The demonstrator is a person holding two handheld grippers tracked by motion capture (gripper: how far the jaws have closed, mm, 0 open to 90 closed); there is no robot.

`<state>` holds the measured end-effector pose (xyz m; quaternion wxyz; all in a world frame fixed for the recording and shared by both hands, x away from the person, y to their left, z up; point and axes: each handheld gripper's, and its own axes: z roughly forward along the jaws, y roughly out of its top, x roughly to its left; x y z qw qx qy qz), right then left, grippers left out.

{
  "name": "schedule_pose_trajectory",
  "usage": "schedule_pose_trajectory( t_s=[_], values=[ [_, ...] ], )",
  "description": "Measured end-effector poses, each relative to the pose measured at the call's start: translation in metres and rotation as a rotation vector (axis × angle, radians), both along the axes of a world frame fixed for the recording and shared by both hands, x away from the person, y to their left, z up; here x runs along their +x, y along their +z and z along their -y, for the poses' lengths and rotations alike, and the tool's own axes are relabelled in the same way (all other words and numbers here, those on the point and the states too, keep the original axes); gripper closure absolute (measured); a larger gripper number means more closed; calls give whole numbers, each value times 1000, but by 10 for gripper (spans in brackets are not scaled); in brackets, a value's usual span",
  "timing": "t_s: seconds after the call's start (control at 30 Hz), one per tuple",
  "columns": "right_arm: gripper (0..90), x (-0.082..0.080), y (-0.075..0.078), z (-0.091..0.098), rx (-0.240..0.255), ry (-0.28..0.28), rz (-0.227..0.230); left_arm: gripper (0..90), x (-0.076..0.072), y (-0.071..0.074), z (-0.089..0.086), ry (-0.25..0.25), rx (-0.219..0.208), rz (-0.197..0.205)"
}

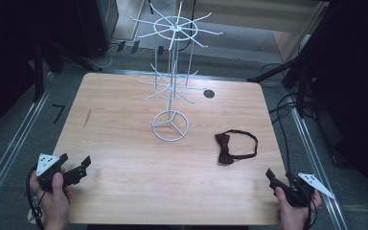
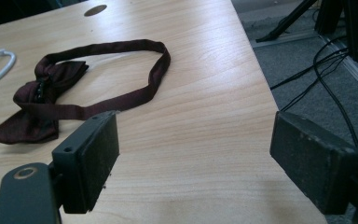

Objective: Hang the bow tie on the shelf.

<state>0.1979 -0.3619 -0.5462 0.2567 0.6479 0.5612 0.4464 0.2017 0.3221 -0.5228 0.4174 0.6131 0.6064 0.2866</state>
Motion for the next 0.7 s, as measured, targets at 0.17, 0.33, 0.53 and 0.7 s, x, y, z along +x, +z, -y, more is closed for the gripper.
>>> schedule_pose_trajectory(
  t_s=[0.17,0.33,0.53,0.7],
  values=[
    [154,0,3,-1,22,-12,-7,135,0,0,0,-2,-2,2],
    [154,4,12,-12,-4,4,-10,135,0,0,0,-3,-4,2],
    [154,11,21,-21,-29,17,-3,136,1,0,0,-4,-2,0],
    [154,16,26,-29,-43,27,-8,136,1,0,0,-4,-2,0]
  ],
)
